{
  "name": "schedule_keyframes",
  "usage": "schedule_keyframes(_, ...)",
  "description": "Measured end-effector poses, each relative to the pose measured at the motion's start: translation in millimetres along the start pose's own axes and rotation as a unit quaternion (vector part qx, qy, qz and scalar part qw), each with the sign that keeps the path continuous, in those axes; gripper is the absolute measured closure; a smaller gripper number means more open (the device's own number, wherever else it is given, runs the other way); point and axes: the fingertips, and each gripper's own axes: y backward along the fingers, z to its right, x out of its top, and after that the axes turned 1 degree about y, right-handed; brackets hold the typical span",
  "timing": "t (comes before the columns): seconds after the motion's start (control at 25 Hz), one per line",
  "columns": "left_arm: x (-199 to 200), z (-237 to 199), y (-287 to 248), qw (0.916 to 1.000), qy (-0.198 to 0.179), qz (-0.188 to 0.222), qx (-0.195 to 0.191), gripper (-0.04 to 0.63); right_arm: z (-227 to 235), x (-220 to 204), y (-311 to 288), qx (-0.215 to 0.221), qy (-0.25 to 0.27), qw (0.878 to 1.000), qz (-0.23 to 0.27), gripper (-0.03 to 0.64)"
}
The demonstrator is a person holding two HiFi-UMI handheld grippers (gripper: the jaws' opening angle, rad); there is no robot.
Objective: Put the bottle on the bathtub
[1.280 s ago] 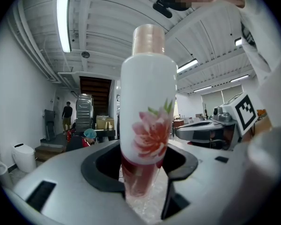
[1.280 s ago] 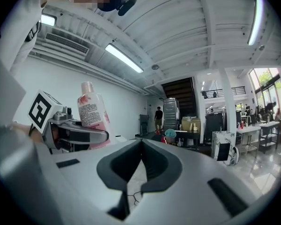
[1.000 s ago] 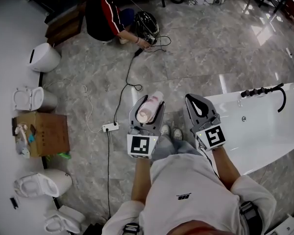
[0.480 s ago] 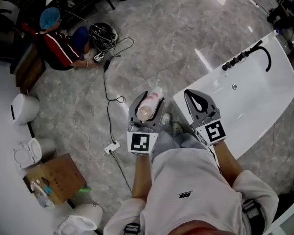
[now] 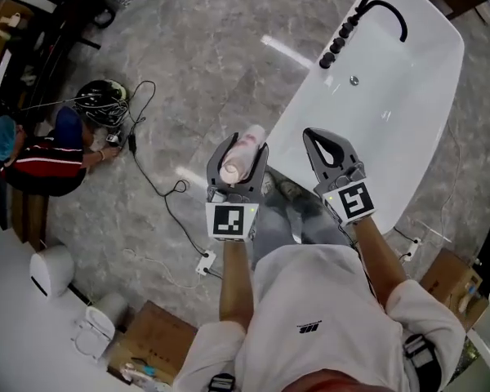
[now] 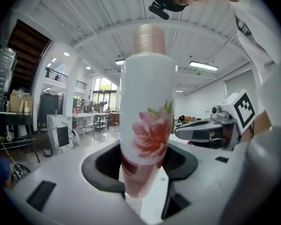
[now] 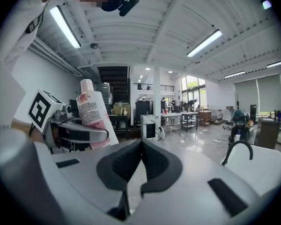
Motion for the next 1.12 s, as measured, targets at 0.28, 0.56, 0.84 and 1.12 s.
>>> schedule_keyframes(0.28,-54,10,-90,0.9961,-0.011,-0.045,-0.076,0.367,68,-63,-12,-0.080,-0.024,0.996,-0.030,0.624)
schedule_keyframes(0.56,-110,24,-159,0.9908,-0.015,-0.067,-0.117,0.367,108,-123,-27,-0.121,-0.050,0.991,-0.042,0.624)
schedule_keyframes(0.84,-168,41,-221,0.9844,-0.032,-0.089,-0.148,0.367,143,-191,-40,-0.143,-0.070,0.985,-0.058,0.624)
schedule_keyframes(1.12,-230,53,-270,0.9789,-0.038,-0.112,-0.167,0.367,170,-250,-52,-0.160,-0.091,0.981,-0.067,0.624)
